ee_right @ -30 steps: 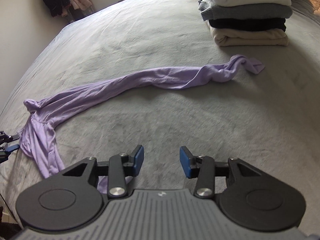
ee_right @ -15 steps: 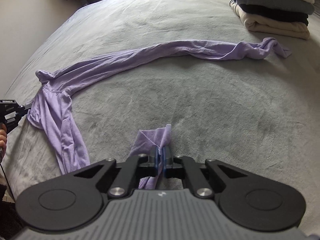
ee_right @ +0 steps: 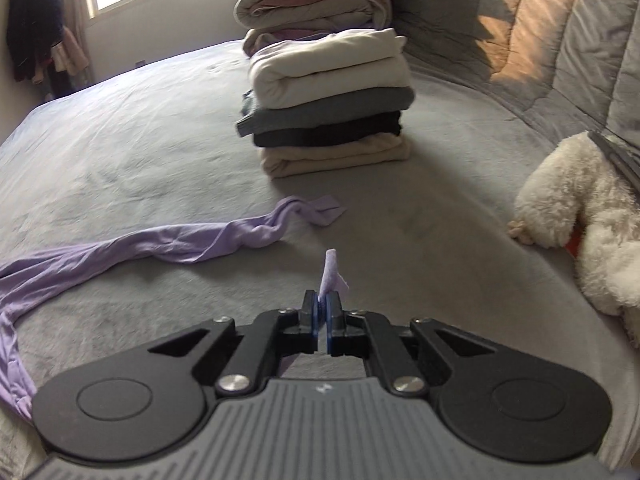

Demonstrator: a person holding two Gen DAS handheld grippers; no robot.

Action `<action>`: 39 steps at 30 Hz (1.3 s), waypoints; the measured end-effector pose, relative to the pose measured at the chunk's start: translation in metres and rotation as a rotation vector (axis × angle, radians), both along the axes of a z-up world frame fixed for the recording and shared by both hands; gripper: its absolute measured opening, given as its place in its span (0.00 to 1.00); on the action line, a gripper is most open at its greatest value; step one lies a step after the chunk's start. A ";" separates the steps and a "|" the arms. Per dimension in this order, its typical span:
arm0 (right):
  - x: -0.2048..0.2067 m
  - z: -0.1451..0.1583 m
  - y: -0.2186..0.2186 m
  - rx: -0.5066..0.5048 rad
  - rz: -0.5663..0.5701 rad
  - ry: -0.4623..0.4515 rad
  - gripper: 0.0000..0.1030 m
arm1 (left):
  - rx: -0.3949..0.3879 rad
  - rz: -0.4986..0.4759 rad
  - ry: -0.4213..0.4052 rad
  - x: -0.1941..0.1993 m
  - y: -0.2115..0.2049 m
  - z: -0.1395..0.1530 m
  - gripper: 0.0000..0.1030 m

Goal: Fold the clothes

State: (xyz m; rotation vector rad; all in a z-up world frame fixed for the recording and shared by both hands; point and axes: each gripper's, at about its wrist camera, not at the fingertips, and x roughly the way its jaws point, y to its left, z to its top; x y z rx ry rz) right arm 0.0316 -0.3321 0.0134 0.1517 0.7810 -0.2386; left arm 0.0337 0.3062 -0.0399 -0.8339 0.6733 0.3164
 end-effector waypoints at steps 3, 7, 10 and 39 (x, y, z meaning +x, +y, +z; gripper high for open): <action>0.005 -0.002 -0.019 -0.023 -0.059 0.009 0.04 | 0.004 -0.010 -0.001 -0.004 0.003 0.002 0.01; 0.009 -0.008 -0.037 -0.029 -0.121 0.029 0.04 | 0.008 -0.032 -0.004 -0.011 0.005 0.006 0.01; 0.013 -0.018 -0.041 -0.005 -0.135 0.058 0.04 | 0.015 -0.054 0.018 -0.015 0.005 0.004 0.01; 0.005 -0.005 0.158 -0.019 0.509 0.000 0.41 | -0.025 -0.107 0.015 -0.017 0.000 -0.003 0.04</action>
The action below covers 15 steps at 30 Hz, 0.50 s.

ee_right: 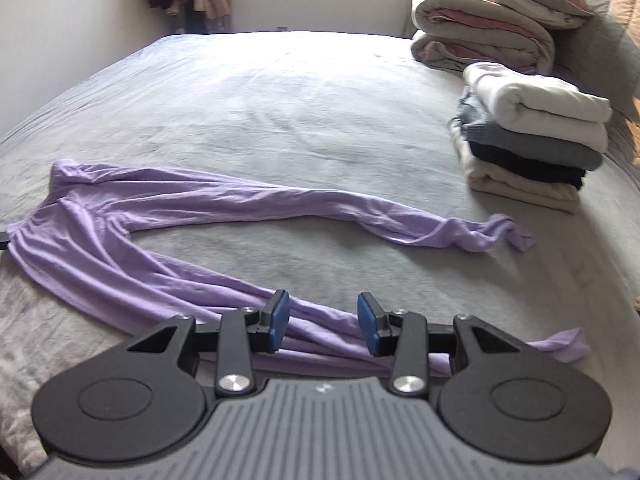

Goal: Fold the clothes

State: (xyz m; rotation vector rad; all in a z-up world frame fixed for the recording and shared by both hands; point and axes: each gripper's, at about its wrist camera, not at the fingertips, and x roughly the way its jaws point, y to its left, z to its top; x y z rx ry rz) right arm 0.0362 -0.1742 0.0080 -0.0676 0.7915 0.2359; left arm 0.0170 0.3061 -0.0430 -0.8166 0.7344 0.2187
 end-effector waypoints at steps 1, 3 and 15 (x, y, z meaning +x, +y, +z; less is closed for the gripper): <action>0.000 -0.001 0.009 0.009 0.027 0.010 0.41 | 0.002 0.004 0.000 0.000 0.000 0.000 0.04; -0.002 -0.005 0.028 0.012 0.085 0.024 0.41 | 0.005 0.008 -0.003 -0.001 0.000 0.000 0.04; -0.012 -0.027 0.117 0.000 0.355 0.084 0.41 | -0.021 0.026 0.005 -0.001 0.004 -0.004 0.04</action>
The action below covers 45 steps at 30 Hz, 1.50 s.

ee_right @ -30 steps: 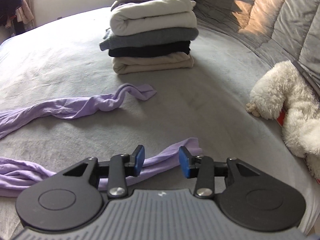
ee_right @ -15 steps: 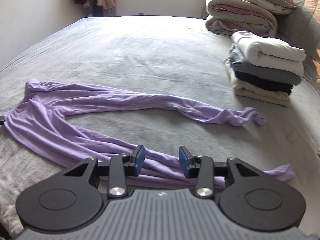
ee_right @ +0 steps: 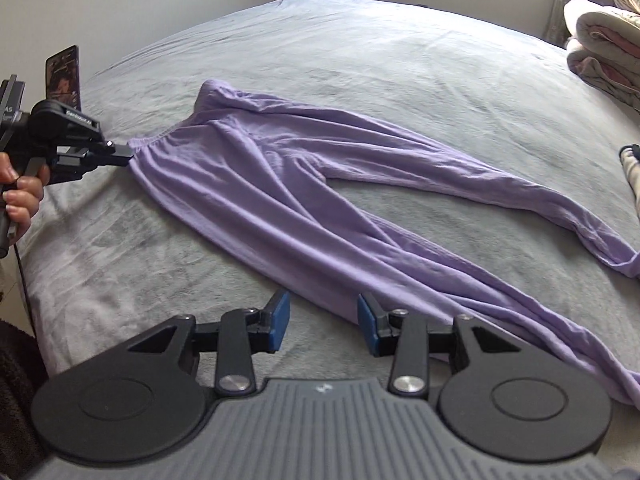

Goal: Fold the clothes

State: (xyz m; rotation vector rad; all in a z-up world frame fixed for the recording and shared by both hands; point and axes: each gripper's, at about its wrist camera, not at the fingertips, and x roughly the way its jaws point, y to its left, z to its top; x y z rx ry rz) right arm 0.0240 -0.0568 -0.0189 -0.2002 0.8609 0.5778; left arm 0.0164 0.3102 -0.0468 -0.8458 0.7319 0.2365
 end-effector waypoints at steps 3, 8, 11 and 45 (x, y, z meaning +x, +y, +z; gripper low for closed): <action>0.004 -0.008 0.012 -0.031 0.028 0.008 0.41 | -0.003 -0.003 0.000 0.001 0.000 0.000 0.04; 0.011 -0.019 0.022 -0.080 0.038 -0.004 0.41 | 0.012 0.002 0.005 0.004 -0.001 -0.002 0.03; 0.015 -0.020 0.025 -0.103 0.031 -0.023 0.29 | 0.036 0.029 0.006 0.004 -0.001 -0.001 0.00; -0.068 0.009 0.053 -0.042 0.249 0.175 0.01 | 0.129 -0.137 0.110 -0.055 0.038 0.011 0.00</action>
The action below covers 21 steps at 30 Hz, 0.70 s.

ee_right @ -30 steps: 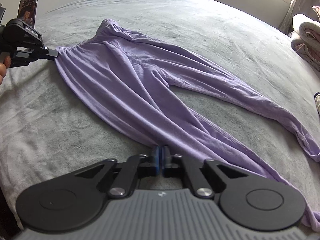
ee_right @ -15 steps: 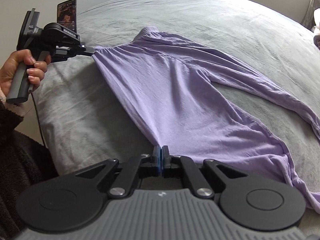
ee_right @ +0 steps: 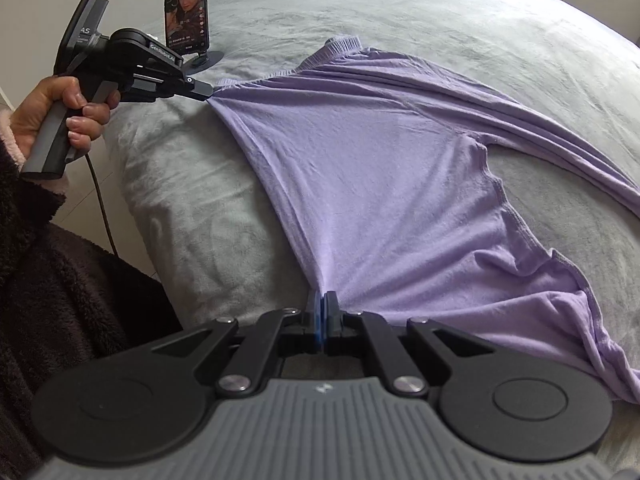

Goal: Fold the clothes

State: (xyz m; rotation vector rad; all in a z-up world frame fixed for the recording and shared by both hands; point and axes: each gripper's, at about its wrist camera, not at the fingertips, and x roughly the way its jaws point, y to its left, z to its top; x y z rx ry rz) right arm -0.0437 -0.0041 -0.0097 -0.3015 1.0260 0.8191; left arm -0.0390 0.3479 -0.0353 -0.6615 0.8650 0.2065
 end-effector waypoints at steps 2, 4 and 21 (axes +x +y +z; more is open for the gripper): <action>0.002 -0.007 0.001 -0.017 -0.008 0.014 0.01 | -0.001 -0.004 0.020 0.000 0.001 -0.005 0.00; 0.003 -0.014 0.002 -0.030 -0.015 0.026 0.01 | -0.007 -0.013 0.020 -0.001 0.003 -0.007 0.00; 0.060 0.025 0.029 0.099 -0.087 0.093 0.33 | -0.177 -0.003 -0.082 0.005 0.018 -0.007 0.28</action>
